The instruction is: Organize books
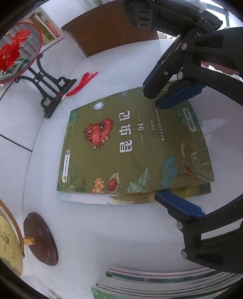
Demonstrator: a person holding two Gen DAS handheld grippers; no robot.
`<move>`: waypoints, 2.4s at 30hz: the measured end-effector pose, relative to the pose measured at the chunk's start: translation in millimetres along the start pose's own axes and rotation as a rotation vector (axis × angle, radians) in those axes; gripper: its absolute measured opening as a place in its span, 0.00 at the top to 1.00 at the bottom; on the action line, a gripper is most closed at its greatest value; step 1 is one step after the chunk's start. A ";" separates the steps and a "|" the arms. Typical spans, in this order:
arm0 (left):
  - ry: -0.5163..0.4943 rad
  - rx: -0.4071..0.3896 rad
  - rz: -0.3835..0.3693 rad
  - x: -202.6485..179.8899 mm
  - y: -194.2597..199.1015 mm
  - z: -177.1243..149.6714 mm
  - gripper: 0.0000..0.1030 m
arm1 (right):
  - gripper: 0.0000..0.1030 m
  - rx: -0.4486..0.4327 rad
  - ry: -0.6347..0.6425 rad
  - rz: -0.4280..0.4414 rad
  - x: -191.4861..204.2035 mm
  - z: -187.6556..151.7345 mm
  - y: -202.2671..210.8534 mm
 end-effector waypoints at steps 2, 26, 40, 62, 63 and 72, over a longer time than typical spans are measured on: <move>0.015 0.012 -0.028 0.2 3.5 -5.7 0.15 | 0.37 0.022 -0.019 0.018 -0.5 -5.0 4.4; 0.064 0.030 -0.100 18.1 28.5 -59.8 0.14 | 0.37 0.091 -0.112 0.155 11.1 -73.7 47.0; 0.061 0.037 -0.028 27.7 35.6 -66.4 0.52 | 0.96 0.076 -0.132 0.228 13.6 -79.8 72.0; 0.276 0.141 -0.056 31.9 48.3 -82.9 0.90 | 0.73 0.130 -0.273 0.309 -12.8 -102.7 58.1; 0.278 0.147 -0.049 29.6 49.8 -82.6 0.90 | 0.71 0.143 -0.263 0.317 -8.2 -106.7 58.3; 0.268 0.187 0.039 53.9 43.6 -95.1 0.85 | 0.74 0.088 -0.258 0.620 33.3 -100.8 66.5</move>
Point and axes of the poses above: each gripper's, at about its wrist camera, not at the fingertips, and y roughly against the way its jaws point, x to its left, z to its top, the point moved 6 cm from there along -y, roughly the way its jaws point, and after that the axes turned 5 degrees about -x, right-handed, at the moved point
